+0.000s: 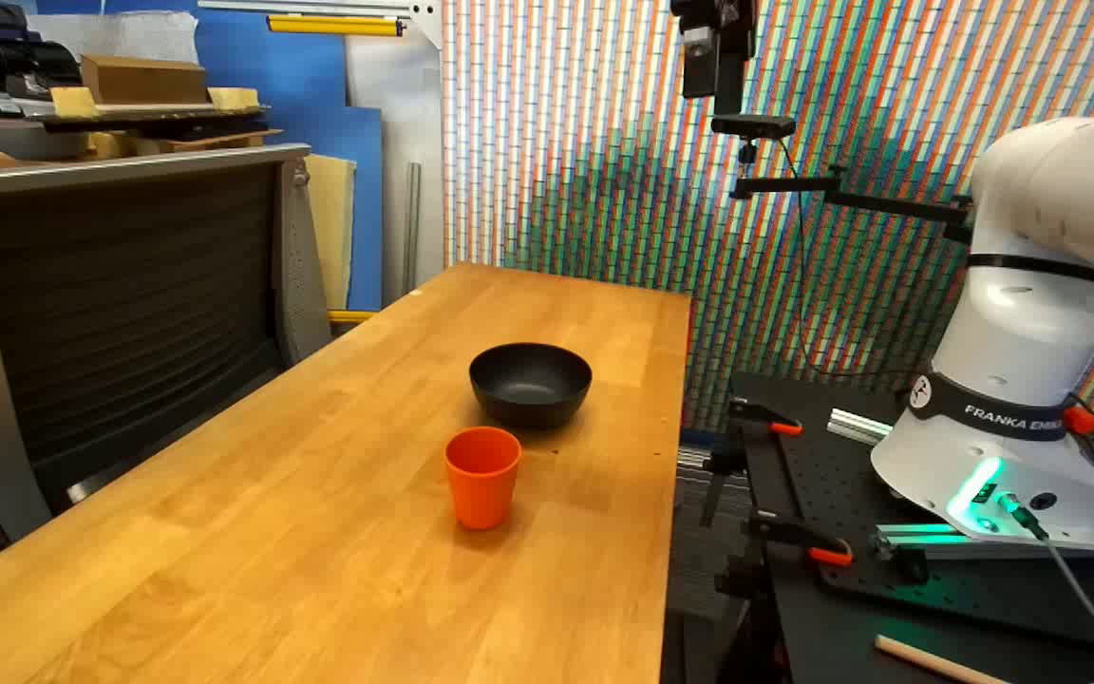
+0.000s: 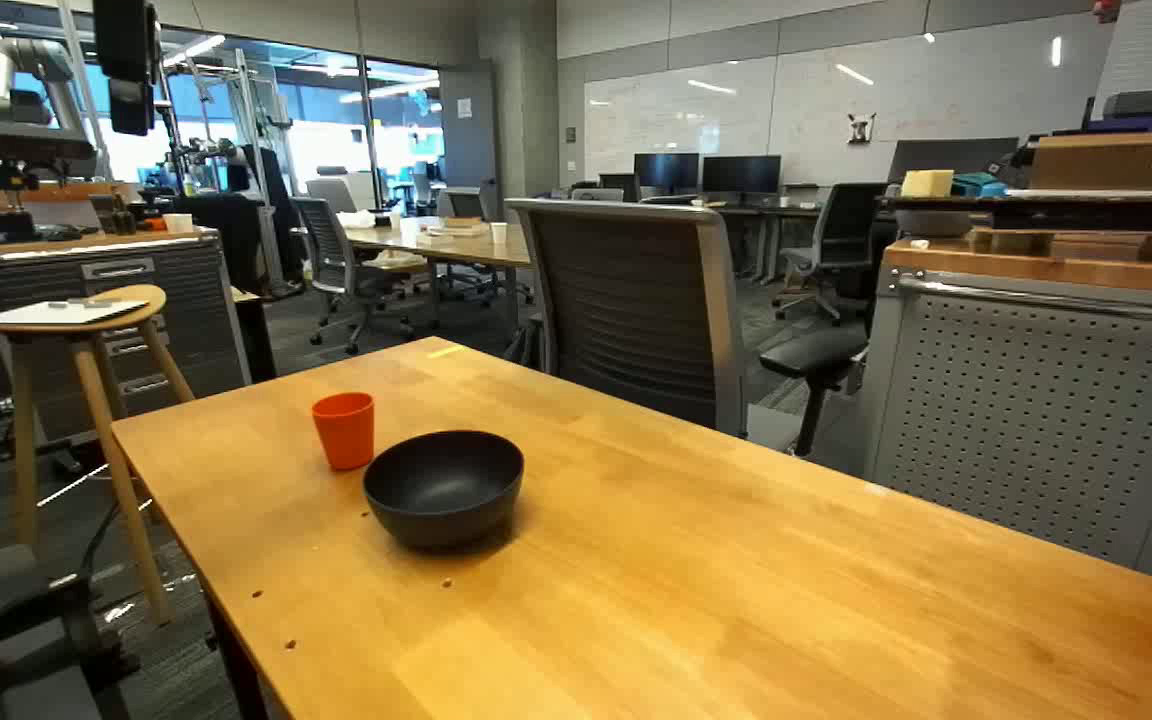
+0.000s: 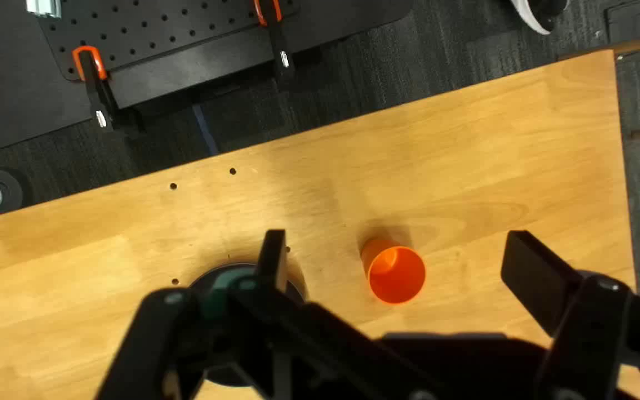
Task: Put the orange cup inside the black bowl
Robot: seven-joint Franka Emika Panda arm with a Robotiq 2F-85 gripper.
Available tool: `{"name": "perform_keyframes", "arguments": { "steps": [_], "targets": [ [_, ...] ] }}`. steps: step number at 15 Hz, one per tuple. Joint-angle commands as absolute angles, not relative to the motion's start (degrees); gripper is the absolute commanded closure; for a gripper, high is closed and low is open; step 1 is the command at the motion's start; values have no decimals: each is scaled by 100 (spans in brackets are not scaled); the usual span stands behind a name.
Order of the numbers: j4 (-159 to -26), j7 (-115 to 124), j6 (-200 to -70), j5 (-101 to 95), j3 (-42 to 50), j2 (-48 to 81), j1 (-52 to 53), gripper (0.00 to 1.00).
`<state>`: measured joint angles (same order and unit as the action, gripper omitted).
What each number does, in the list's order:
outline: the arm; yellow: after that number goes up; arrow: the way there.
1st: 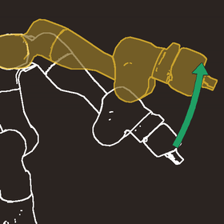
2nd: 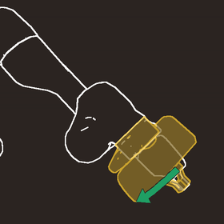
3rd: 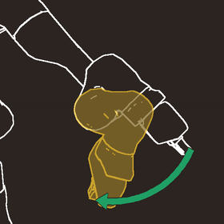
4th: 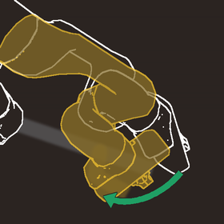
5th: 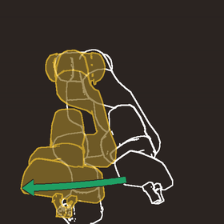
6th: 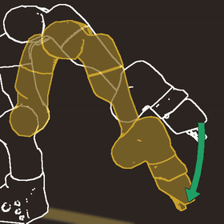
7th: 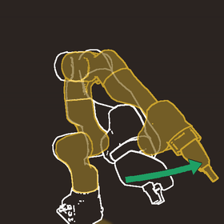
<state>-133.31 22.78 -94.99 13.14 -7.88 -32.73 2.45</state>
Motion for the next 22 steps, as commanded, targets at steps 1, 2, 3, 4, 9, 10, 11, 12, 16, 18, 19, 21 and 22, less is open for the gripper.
{"name": "perform_keyframes", "arguments": {
  "steps": [1, 2, 3, 4, 9, 10, 11, 12, 16, 18, 19, 21, 22],
  "targets": [
    [-13297, 2258, -9481, 1331, -825, -3273, 194, 0],
    [-13278, 2258, -9480, 1331, -825, -3279, 194, 0],
    [-13269, 2257, -9480, 1331, -825, -3288, 193, 0],
    [-13266, 2257, -9480, 1331, -826, -3290, 193, 0],
    [-13133, 2451, -9939, 1184, -975, -2667, 103, 0],
    [-13062, 2440, -10242, 1156, -1010, -2356, 111, 0],
    [-12995, 2452, -10548, 1126, -1048, -2062, 128, 0],
    [-12928, 2465, -10895, 1133, -1069, -1746, 159, 0],
    [-12610, 2596, -11707, 927, -1067, -617, 248, 0],
    [-12434, 2577, -11797, 900, -992, -99, 311, 0],
    [-12346, 2621, -11841, 862, -972, 137, 336, 0],
    [-12164, 2593, -11817, 862, -929, 595, 405, 0],
    [-12077, 2561, -11770, 881, -917, 806, 448, 0]
  ]
}}
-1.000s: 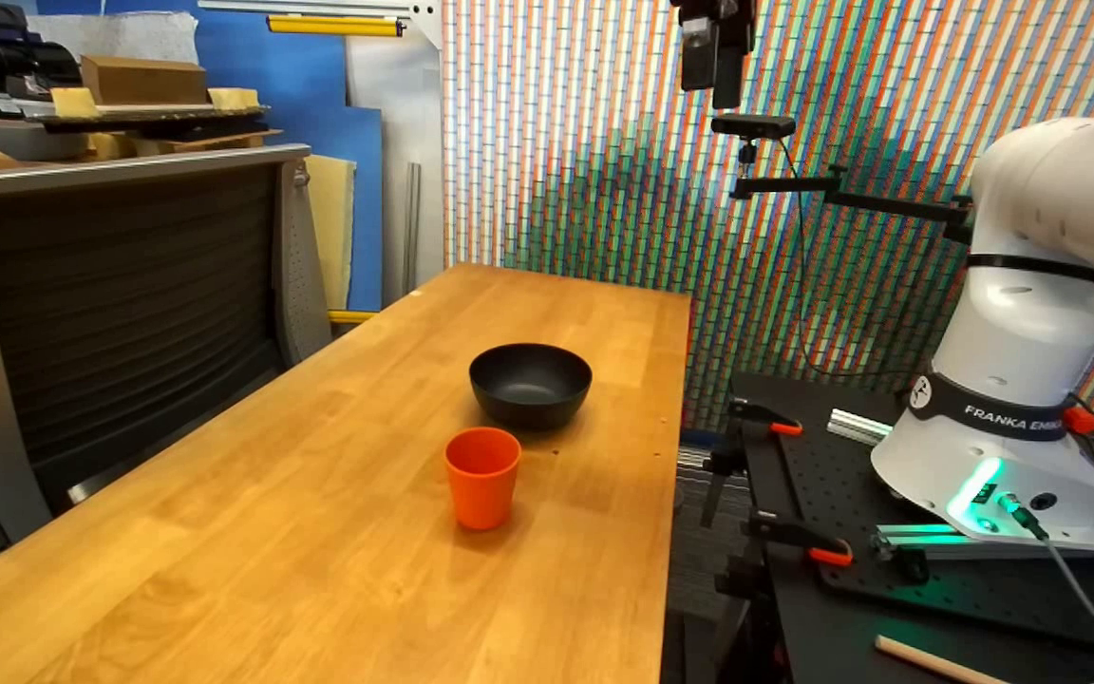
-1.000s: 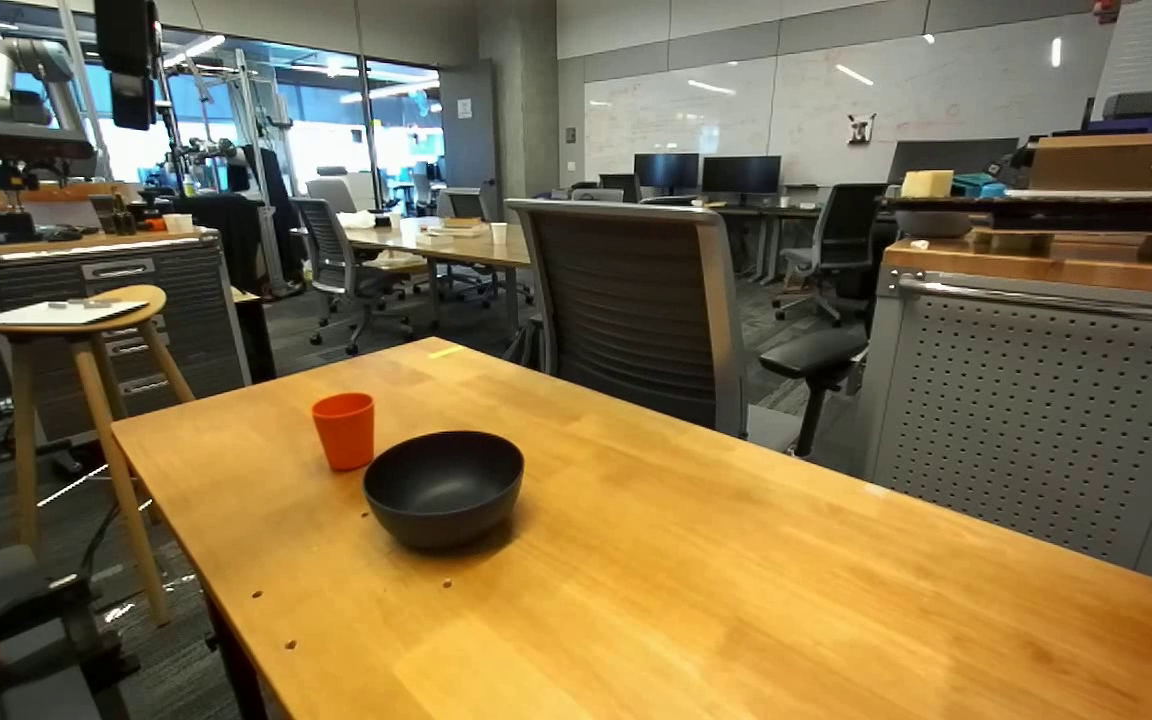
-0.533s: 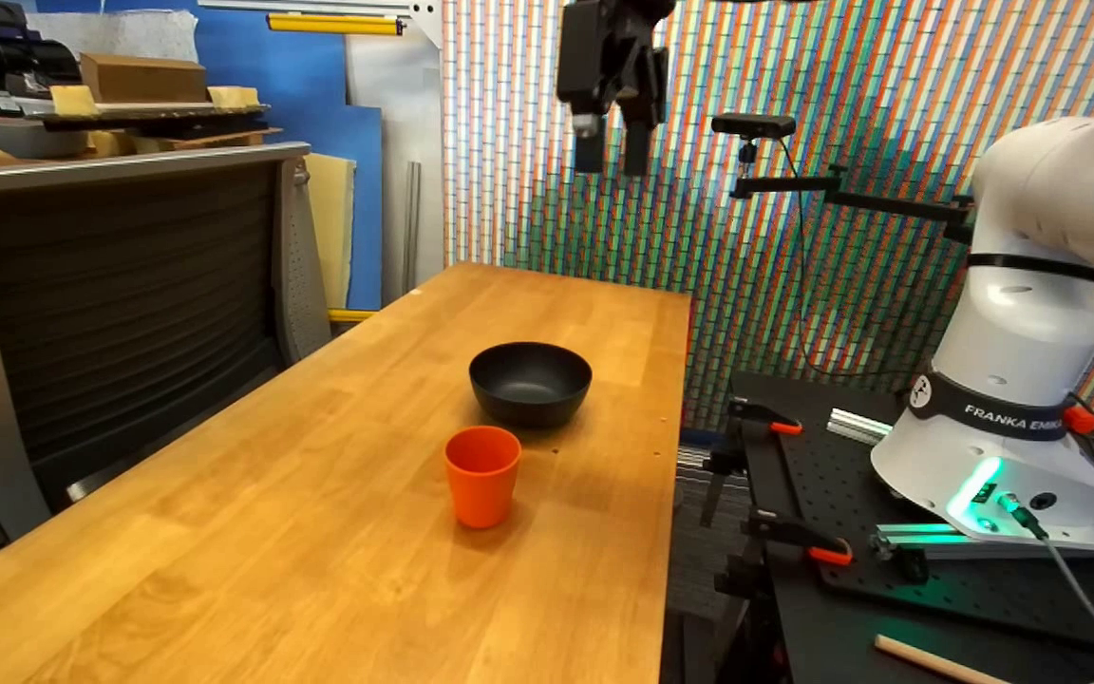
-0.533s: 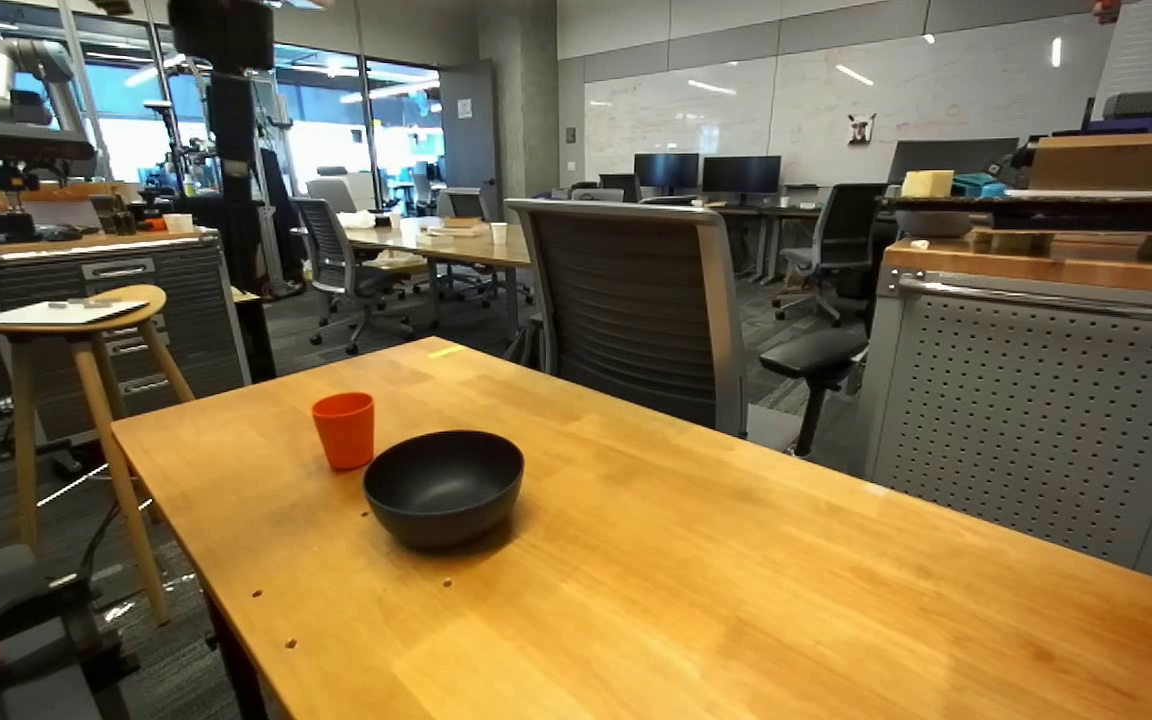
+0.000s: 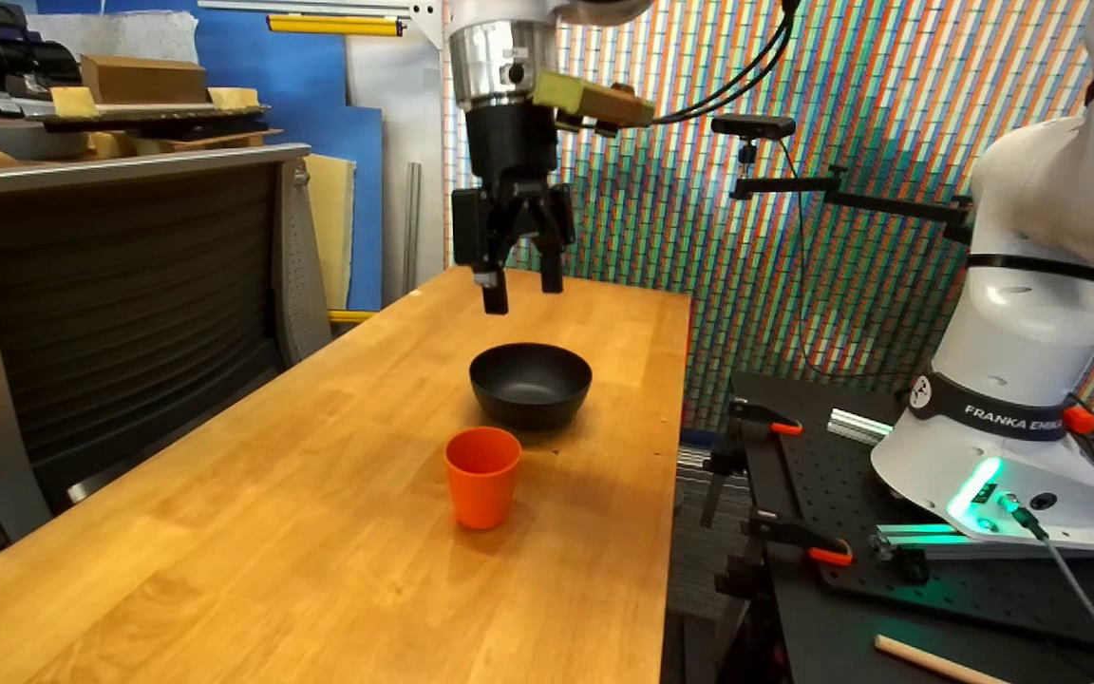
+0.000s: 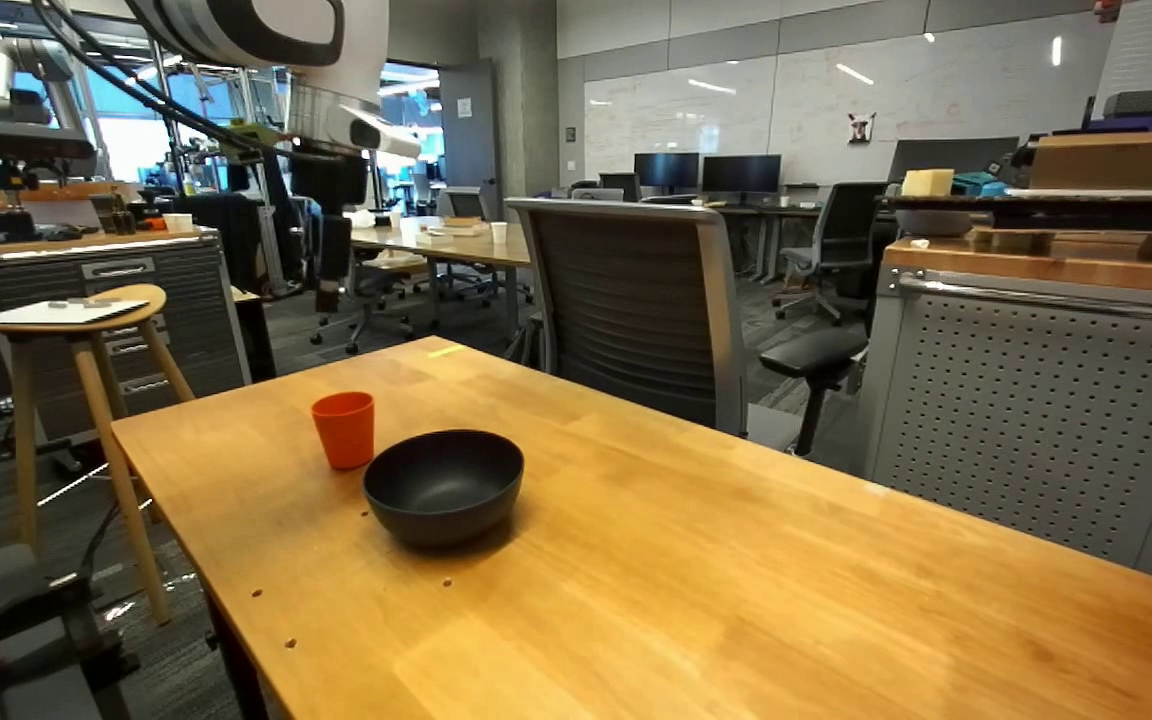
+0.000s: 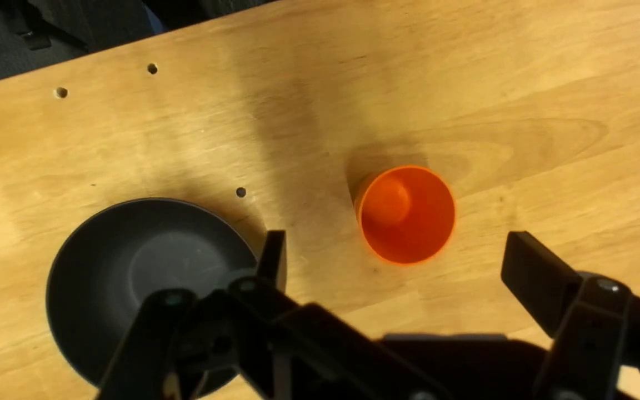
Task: Put the orange cup inside the black bowl
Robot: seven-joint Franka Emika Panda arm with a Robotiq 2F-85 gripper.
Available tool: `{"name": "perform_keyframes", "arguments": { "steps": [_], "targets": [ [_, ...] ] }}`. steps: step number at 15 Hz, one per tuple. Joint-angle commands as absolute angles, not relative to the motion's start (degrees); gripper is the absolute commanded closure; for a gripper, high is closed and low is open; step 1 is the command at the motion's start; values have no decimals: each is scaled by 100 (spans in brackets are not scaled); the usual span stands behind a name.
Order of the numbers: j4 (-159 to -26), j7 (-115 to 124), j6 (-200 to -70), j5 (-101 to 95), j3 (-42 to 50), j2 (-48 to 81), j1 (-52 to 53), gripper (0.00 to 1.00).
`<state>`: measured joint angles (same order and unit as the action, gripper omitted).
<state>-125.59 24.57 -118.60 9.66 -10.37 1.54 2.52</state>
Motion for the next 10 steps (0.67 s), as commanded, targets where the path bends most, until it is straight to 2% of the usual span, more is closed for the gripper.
{"name": "perform_keyframes", "arguments": {
  "steps": [1, 10],
  "targets": [
    [-11982, 2533, -11731, 913, -905, 1004, 487, 0],
    [-11669, 2760, -11927, 794, -594, 2223, 857, 0]
  ]
}}
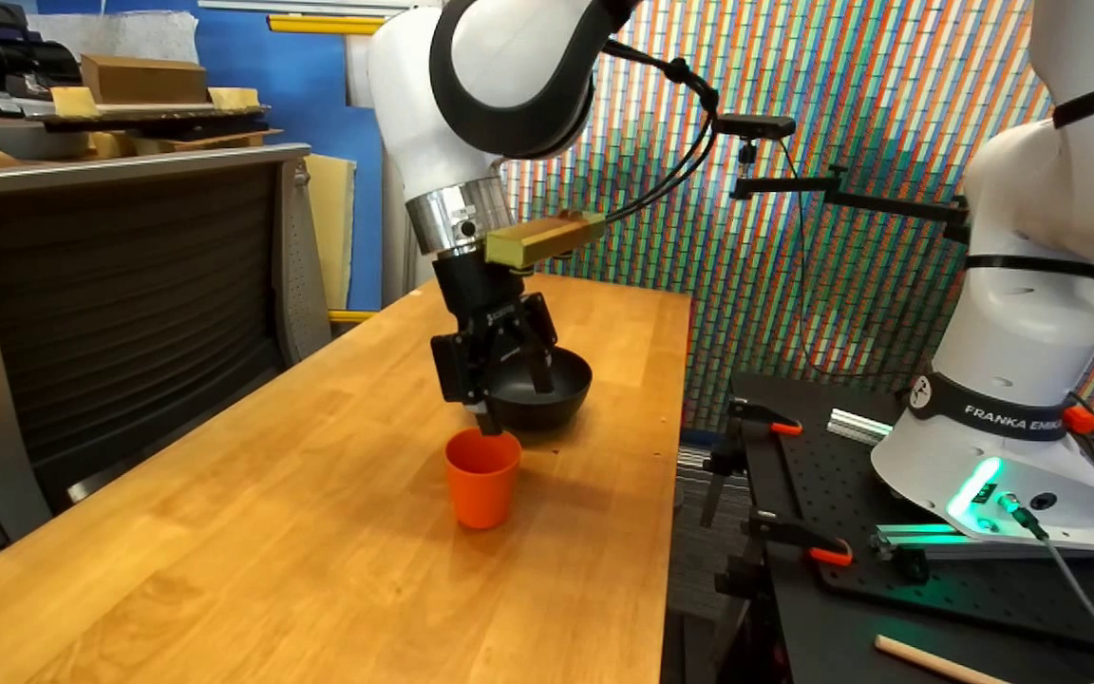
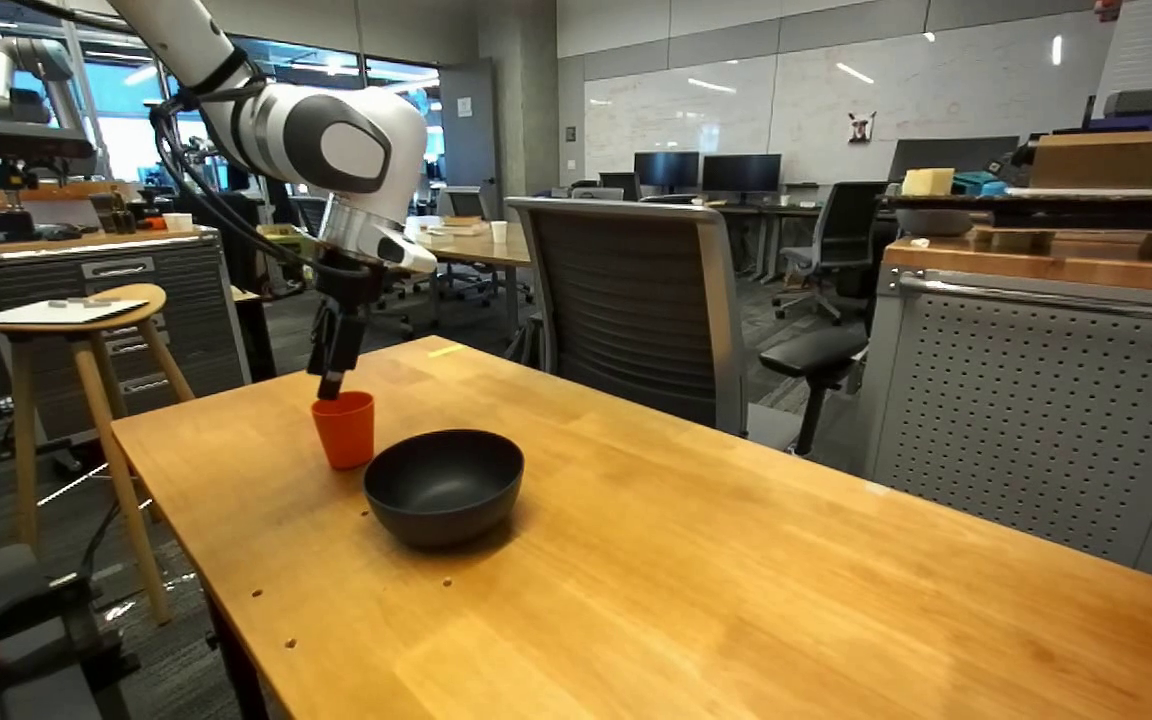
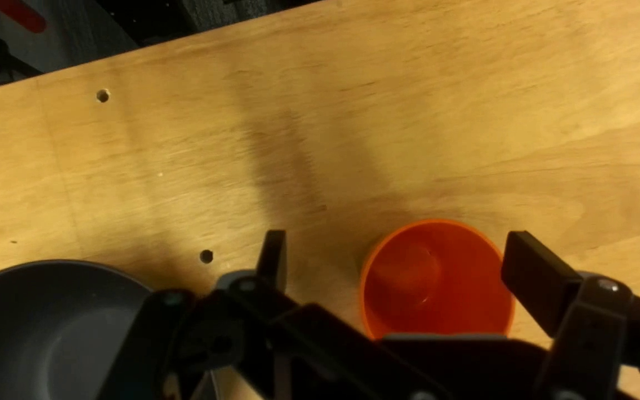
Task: Put the orange cup inside the black bowl
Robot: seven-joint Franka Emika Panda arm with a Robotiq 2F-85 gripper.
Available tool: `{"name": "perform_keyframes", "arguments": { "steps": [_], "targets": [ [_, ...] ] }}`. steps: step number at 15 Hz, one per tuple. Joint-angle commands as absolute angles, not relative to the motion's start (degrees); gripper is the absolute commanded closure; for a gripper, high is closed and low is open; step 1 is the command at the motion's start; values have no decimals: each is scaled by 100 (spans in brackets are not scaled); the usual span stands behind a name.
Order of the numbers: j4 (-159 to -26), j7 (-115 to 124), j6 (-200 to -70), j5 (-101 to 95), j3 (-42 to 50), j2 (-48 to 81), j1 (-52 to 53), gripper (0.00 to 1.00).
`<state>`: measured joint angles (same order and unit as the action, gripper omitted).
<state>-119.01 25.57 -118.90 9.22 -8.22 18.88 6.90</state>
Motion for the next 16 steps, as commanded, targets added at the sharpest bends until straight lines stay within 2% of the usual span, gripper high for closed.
{"name": "perform_keyframes", "arguments": {
  "steps": [1, 6, 7, 8, 10, 11, 12, 14, 16],
  "targets": [
    [-11652, 2776, -11956, 790, -535, 2321, 871, 0],
    [-11854, 2568, -11934, 944, -552, 2191, 862, 0],
    [-11793, 2582, -11904, 916, -537, 2273, 867, 25],
    [-11751, 2654, -11922, 889, -515, 2378, 887, 27],
    [-11737, 2706, -12027, 892, -477, 2522, 898, 10],
    [-11722, 2701, -12045, 904, -460, 2587, 894, 6],
    [-11694, 2729, -12034, 872, -427, 2658, 906, 44],
    [-11646, 2763, -12102, 830, -378, 2777, 942, 42],
    [-11589, 2765, -12149, 832, -359, 2857, 977, 58]
  ]
}}
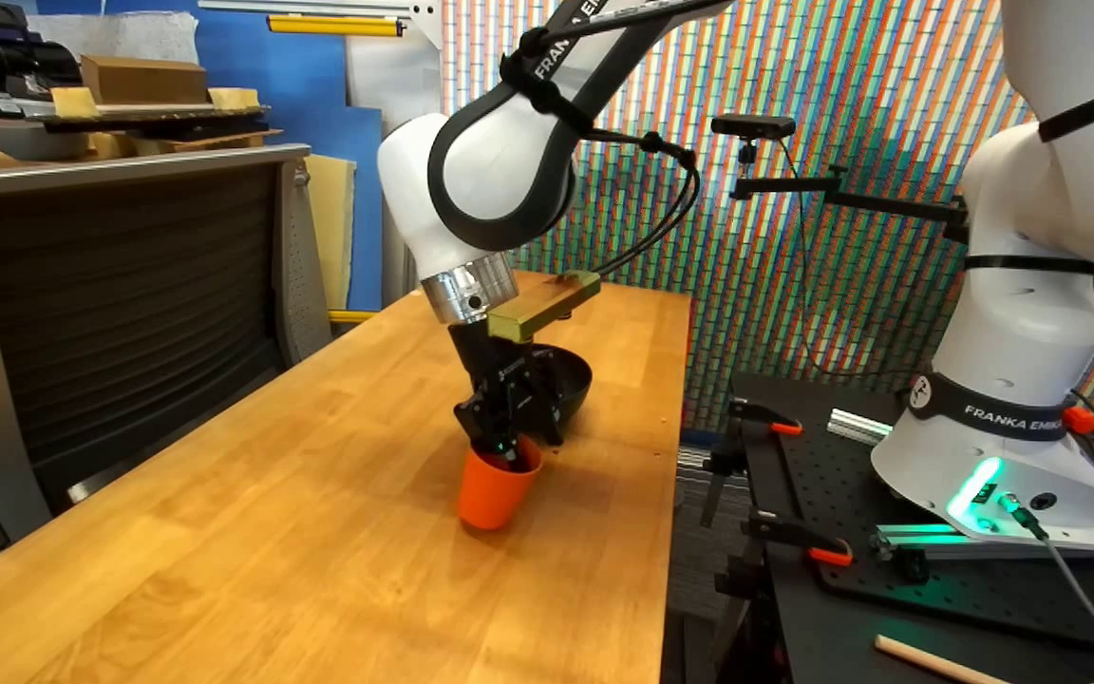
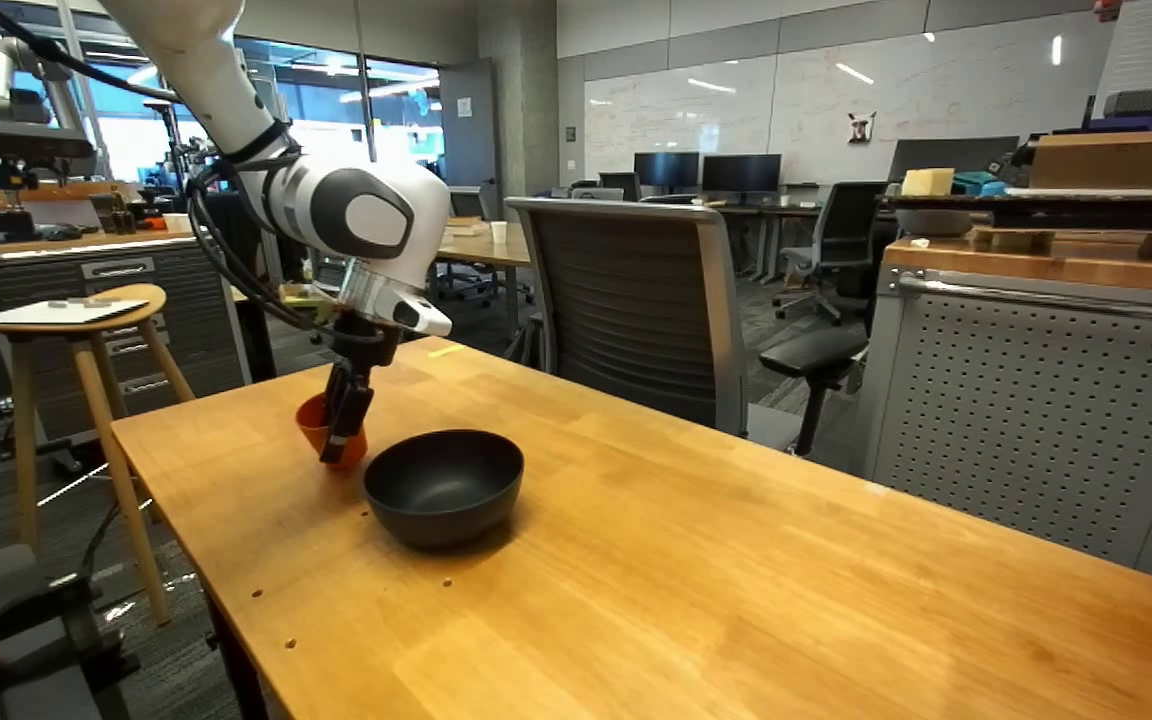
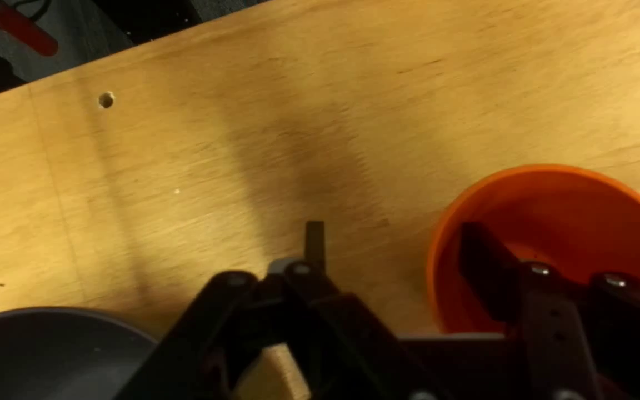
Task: Put the orange cup inside the black bowl
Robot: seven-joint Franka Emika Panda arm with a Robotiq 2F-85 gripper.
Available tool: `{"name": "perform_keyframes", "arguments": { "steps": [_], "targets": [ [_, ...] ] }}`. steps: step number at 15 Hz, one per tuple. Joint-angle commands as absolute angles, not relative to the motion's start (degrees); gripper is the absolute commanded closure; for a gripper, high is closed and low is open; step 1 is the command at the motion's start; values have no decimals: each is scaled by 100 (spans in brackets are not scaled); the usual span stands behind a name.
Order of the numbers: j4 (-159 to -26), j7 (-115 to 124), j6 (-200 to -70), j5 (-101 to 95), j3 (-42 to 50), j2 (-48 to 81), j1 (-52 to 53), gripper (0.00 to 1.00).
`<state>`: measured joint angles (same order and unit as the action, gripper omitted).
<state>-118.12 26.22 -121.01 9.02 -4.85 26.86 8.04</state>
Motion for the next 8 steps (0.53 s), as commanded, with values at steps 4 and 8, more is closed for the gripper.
{"name": "perform_keyframes", "arguments": {
  "steps": [4, 8],
  "targets": [
    [-11487, 2776, -12168, 830, -354, 2904, 1046, 90],
    [-11601, 2934, -12103, 799, -300, 2658, 1112, 100]
  ]
}}
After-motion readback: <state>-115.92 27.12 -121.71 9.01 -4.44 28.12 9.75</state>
